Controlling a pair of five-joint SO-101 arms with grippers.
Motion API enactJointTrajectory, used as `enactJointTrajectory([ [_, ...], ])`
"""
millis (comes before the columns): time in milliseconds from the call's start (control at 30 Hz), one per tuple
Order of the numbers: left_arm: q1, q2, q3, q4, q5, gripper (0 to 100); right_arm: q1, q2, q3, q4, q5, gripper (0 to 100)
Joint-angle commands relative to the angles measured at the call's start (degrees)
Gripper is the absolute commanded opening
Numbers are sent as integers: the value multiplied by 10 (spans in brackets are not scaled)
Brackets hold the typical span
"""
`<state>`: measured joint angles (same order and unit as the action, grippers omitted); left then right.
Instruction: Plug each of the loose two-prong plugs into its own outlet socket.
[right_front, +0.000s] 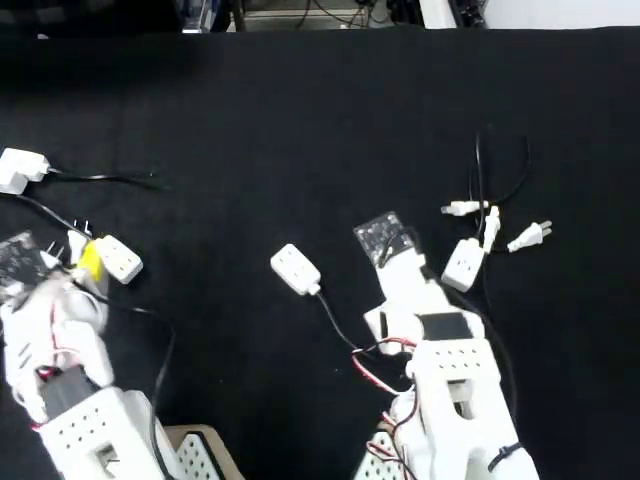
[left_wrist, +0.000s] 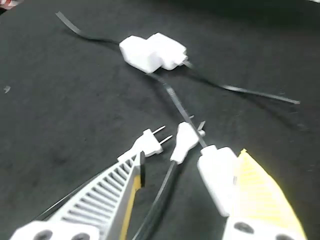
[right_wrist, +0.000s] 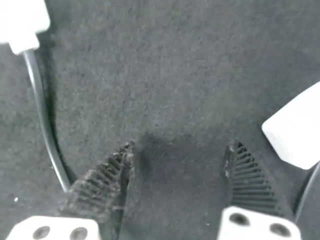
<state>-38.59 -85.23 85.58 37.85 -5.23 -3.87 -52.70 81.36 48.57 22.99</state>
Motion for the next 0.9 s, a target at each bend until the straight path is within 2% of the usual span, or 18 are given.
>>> enactJointTrajectory([
  [0,-37,171,-137,-12,-24,300,-9,-7,-2,-7,-5,279],
  [133,-43,354,-246,-12,-77,300,-9,-7,-2,-7,-5,277],
  [500,-64,728,-509,-14,-307,298,-10,-7,3,-14,-5,276],
  [700,-64,855,-582,-14,-411,298,-10,-7,3,-14,-5,276],
  [867,-51,875,-582,-12,-480,297,-10,-7,3,-15,-5,276],
])
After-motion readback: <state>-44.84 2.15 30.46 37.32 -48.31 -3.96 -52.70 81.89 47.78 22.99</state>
